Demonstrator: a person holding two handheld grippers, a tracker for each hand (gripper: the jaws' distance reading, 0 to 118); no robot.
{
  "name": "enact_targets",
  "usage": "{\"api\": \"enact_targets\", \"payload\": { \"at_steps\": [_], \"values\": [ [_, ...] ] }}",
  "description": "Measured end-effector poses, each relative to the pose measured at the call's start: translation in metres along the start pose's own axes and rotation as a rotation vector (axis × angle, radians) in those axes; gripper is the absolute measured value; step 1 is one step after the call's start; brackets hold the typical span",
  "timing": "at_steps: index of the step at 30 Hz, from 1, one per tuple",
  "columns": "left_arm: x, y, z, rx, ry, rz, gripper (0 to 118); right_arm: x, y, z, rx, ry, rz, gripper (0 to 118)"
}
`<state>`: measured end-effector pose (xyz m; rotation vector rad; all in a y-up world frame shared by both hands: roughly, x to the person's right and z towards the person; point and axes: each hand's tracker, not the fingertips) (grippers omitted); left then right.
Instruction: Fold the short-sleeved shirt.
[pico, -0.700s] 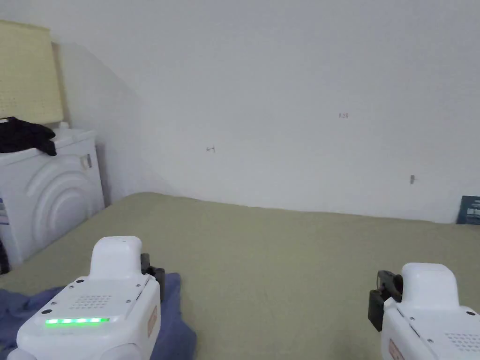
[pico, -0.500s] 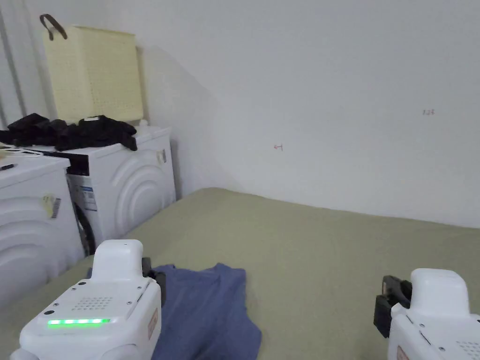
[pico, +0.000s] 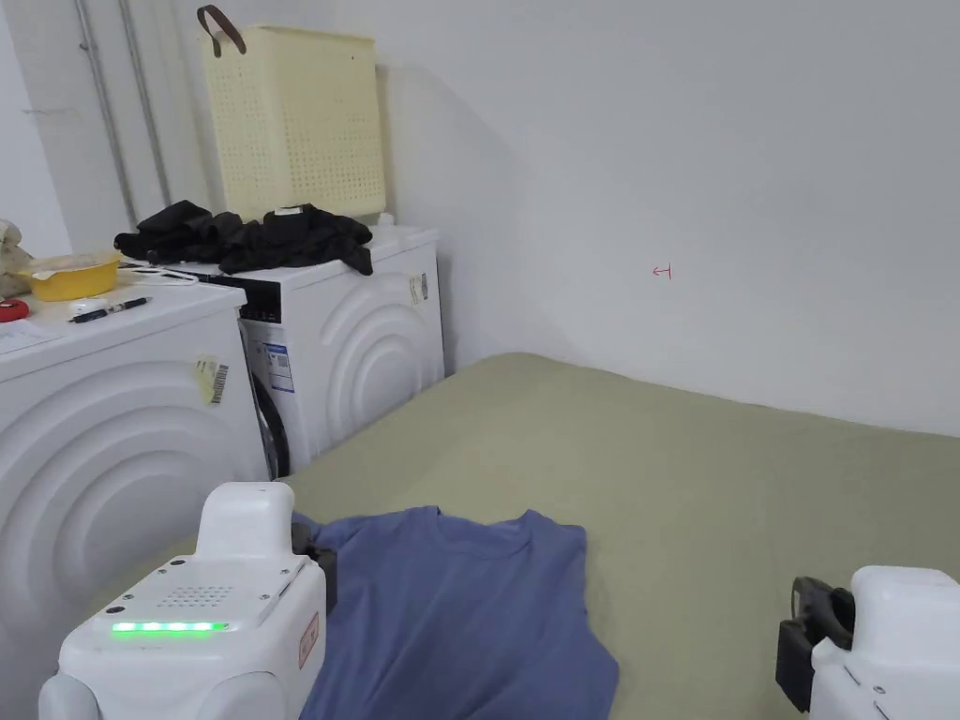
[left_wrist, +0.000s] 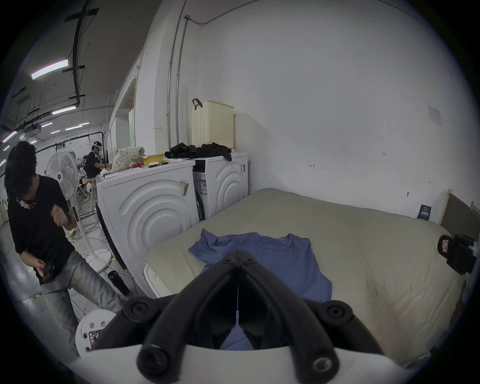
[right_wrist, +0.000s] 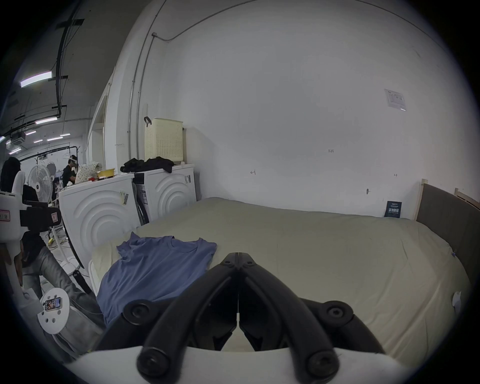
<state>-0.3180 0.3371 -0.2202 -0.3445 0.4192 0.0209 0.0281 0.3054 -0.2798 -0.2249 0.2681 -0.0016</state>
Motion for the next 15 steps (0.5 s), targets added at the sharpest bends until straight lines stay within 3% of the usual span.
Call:
{"api": "enact_targets", "payload": {
  "at_steps": [7, 15],
  "values": [
    [0.021, -0.012, -0.069, -0.14, -0.071, -0.037, 0, 0.007, -0.017, -0.014, -0.05, -0.009, 0.003, 2],
    [0.062, -0.06, -0.212, -0.444, -0.139, -0.095, 2, 0.012, -0.065, -0.028, -0.18, 0.011, -0.005, 2]
  ]
}}
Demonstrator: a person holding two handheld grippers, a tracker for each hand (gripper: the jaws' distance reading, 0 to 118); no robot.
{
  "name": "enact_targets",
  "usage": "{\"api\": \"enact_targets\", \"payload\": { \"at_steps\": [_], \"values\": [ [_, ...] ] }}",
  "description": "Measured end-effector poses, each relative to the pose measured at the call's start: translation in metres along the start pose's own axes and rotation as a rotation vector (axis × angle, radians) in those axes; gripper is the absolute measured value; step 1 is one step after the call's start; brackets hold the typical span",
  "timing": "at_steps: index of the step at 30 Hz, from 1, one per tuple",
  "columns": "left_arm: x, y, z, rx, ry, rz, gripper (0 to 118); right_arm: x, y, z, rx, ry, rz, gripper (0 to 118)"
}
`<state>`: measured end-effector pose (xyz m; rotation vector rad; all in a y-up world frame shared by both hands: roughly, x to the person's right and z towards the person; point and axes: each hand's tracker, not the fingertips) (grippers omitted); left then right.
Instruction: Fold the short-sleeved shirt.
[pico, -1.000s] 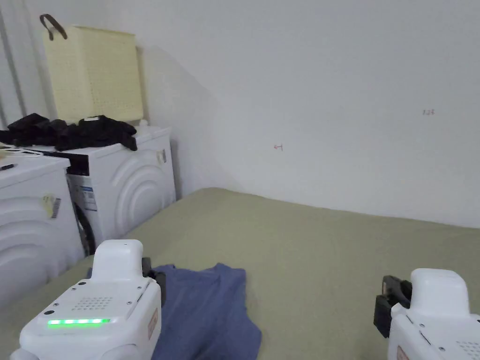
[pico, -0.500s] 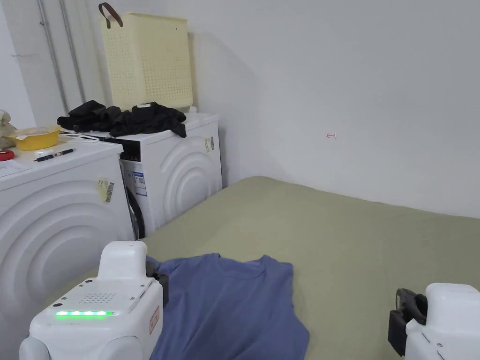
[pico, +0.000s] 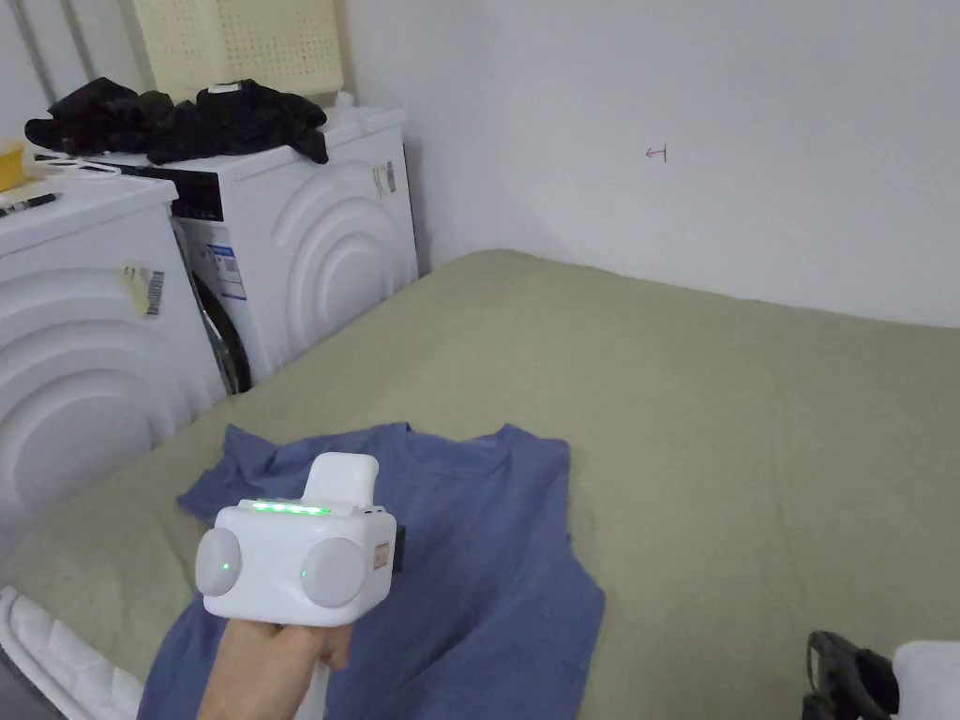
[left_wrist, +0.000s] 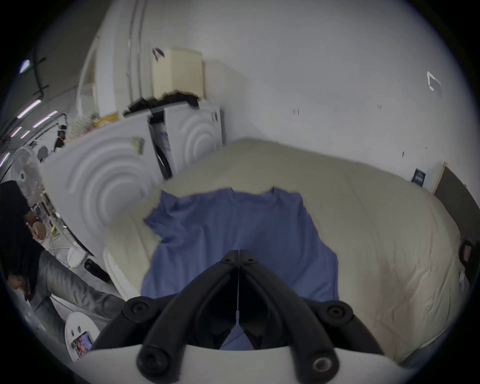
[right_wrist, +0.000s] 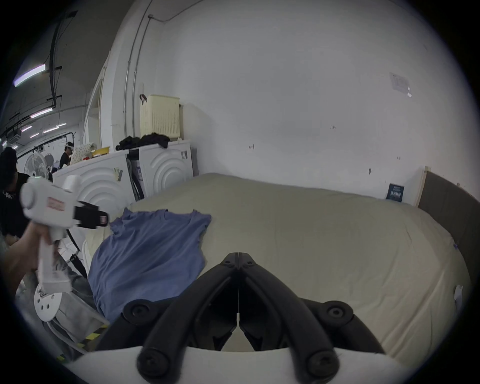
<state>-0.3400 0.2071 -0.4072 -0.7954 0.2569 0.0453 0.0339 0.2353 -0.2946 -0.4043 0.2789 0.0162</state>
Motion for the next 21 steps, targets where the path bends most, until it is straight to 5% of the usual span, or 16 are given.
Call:
{"api": "enact_targets", "payload": {
  "at_steps": [2, 4, 5, 11, 14, 16, 17, 19, 21],
  "values": [
    [0.002, 0.0, -0.035, -0.055, -0.008, 0.014, 16, 0.002, -0.013, -0.006, -0.041, 0.007, 0.003, 2],
    [0.004, 0.002, -0.065, -0.151, -0.039, 0.005, 91, 0.004, -0.026, -0.012, -0.082, 0.0, 0.003, 2],
    [0.004, 0.001, -0.079, -0.204, -0.074, 0.017, 114, 0.006, -0.032, -0.016, -0.097, 0.004, 0.0, 2],
    [0.024, -0.003, -0.132, -0.279, -0.062, -0.049, 114, 0.01, -0.059, -0.04, -0.183, -0.003, -0.035, 2],
    [0.032, -0.012, -0.148, -0.317, -0.063, -0.044, 113, 0.012, -0.065, -0.04, -0.202, -0.001, -0.045, 2],
    [0.032, -0.01, -0.14, -0.299, -0.056, -0.052, 102, 0.015, -0.064, -0.035, -0.206, -0.005, -0.05, 2],
    [0.029, -0.011, -0.133, -0.284, -0.061, -0.048, 85, 0.016, -0.064, -0.031, -0.205, -0.006, -0.052, 2],
    [0.029, -0.008, -0.118, -0.243, -0.051, -0.032, 0, 0.021, -0.062, -0.022, -0.199, -0.01, -0.058, 2],
    [0.025, -0.006, -0.114, -0.229, 0.034, -0.073, 1, 0.025, -0.06, -0.012, -0.198, -0.023, -0.051, 2]
  ]
}}
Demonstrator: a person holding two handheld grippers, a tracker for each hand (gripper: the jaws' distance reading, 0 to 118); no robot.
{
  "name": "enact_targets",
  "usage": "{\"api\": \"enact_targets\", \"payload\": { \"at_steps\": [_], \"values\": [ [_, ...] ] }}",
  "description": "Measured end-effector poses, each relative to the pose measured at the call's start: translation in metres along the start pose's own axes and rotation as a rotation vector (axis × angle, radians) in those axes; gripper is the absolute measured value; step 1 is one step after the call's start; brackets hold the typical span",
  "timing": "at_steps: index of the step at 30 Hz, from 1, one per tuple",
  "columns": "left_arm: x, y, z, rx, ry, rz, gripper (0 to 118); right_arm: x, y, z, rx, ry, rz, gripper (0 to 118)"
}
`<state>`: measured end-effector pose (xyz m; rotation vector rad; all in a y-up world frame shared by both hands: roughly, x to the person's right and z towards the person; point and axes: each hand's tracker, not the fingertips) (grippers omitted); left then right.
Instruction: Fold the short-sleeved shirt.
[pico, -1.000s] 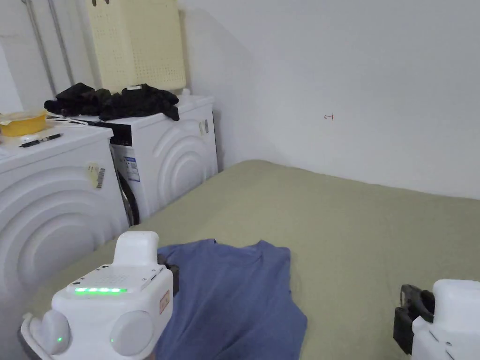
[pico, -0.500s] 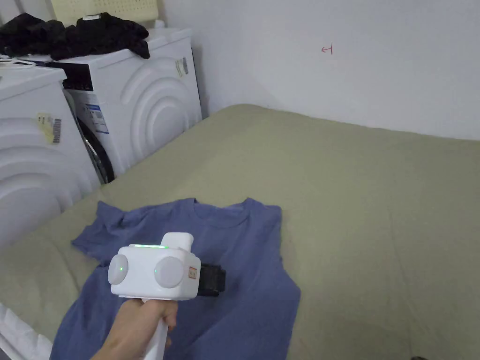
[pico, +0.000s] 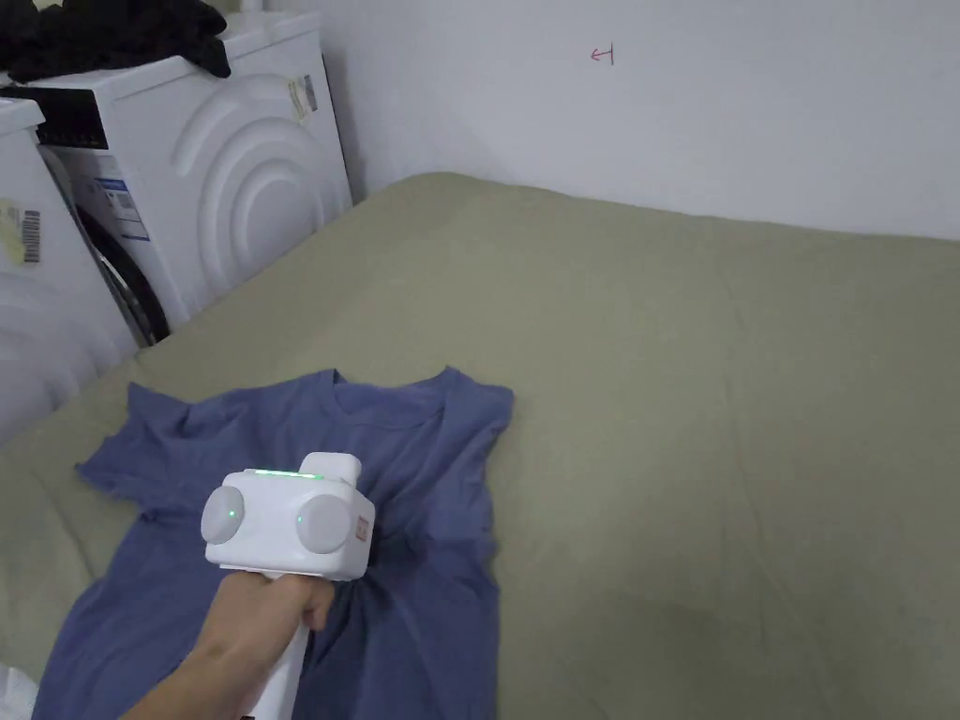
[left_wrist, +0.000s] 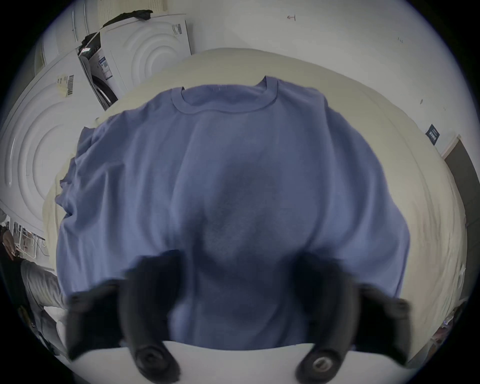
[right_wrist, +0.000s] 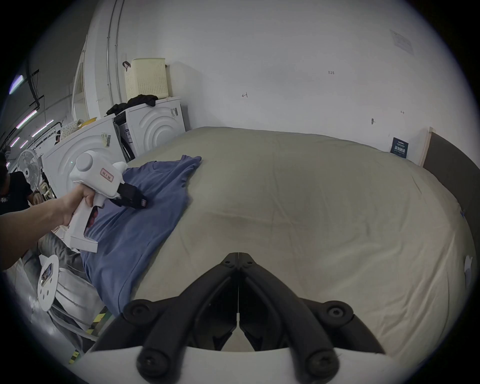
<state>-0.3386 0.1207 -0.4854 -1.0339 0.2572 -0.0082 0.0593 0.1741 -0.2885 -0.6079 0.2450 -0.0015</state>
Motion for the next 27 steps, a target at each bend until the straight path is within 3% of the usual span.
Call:
{"api": "enact_targets", "payload": {
  "at_steps": [1, 6, 11, 18, 27],
  "values": [
    [-0.003, -0.001, 0.002, -0.026, -0.06, 0.012, 1, 0.003, -0.001, 0.007, 0.007, -0.012, 0.002, 2],
    [0.01, 0.01, 0.04, 0.031, -0.05, 0.019, 1, 0.029, -0.004, 0.043, 0.041, -0.075, -0.018, 2],
    [0.064, 0.035, 0.091, 0.116, -0.121, -0.036, 1, 0.061, -0.008, 0.078, 0.086, -0.14, -0.042, 2],
    [0.235, 0.064, 0.162, 0.229, -0.308, -0.268, 1, 0.105, -0.021, 0.112, 0.101, -0.236, -0.117, 2],
    [0.454, 0.046, 0.24, 0.278, -0.695, -0.489, 1, 0.163, -0.031, 0.148, 0.113, -0.393, -0.198, 2]
  ]
}}
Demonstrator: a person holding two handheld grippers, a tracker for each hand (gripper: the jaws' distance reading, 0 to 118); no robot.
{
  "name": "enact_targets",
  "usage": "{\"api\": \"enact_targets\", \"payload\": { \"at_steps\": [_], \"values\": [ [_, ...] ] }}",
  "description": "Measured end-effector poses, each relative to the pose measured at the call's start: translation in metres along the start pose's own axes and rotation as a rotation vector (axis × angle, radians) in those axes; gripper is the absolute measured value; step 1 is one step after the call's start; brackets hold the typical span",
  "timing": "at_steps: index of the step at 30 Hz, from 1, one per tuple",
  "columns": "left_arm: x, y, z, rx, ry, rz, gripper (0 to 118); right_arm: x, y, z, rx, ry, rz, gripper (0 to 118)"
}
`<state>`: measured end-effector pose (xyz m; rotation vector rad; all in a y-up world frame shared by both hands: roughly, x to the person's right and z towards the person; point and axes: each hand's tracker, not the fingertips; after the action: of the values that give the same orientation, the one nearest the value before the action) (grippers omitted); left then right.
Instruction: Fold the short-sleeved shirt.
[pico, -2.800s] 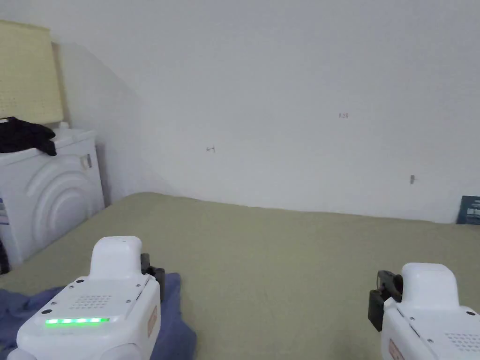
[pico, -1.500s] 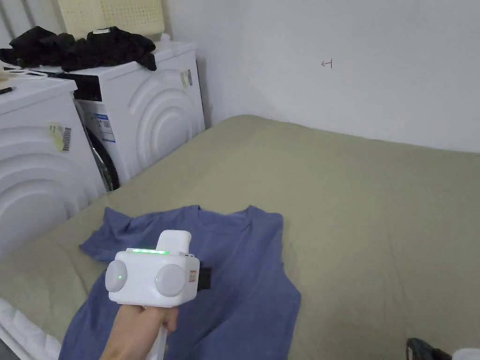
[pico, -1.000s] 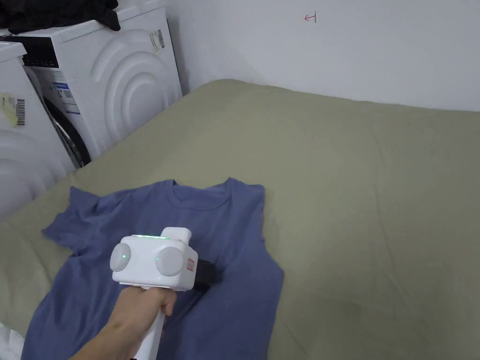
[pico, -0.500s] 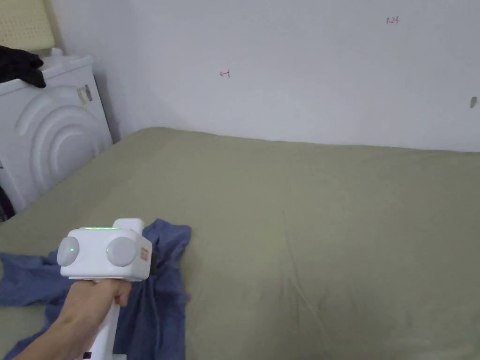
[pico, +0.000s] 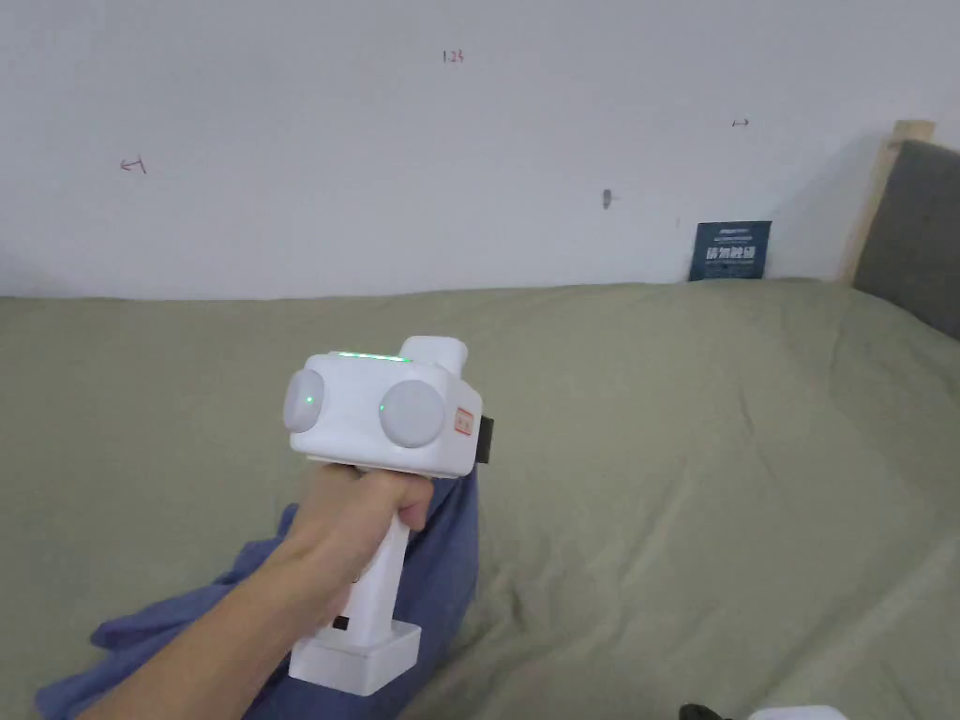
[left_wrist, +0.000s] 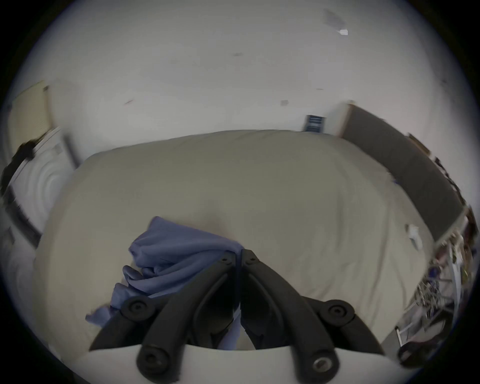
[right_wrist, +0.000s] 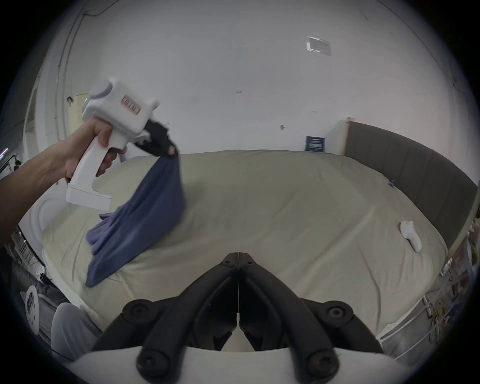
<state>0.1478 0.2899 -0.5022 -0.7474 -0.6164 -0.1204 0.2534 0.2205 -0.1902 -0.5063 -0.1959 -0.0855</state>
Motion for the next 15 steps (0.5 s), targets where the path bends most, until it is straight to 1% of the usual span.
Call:
{"api": "enact_targets", "payload": {
  "at_steps": [4, 7, 11, 12, 13, 14, 15],
  "values": [
    [0.045, -0.005, -0.033, -0.021, -0.115, 0.007, 1, 0.02, 0.001, -0.001, 0.001, -0.034, -0.029, 2],
    [0.055, -0.033, -0.069, -0.119, -0.1, -0.009, 1, 0.027, -0.001, -0.006, -0.011, -0.051, -0.044, 2],
    [0.049, -0.079, -0.115, -0.262, -0.062, 0.041, 1, 0.032, -0.004, -0.009, -0.029, -0.053, -0.068, 2],
    [0.046, -0.087, -0.122, -0.272, -0.033, 0.031, 1, 0.033, -0.005, -0.01, -0.034, -0.053, -0.071, 2],
    [0.046, -0.095, -0.125, -0.259, -0.014, 0.01, 7, 0.034, -0.005, -0.011, -0.038, -0.053, -0.071, 2],
    [0.045, -0.1, -0.125, -0.254, -0.003, -0.008, 23, 0.034, -0.006, -0.011, -0.041, -0.055, -0.07, 2],
    [0.041, -0.103, -0.122, -0.249, -0.01, 0.001, 72, 0.034, -0.006, -0.011, -0.042, -0.057, -0.069, 2]
  ]
}}
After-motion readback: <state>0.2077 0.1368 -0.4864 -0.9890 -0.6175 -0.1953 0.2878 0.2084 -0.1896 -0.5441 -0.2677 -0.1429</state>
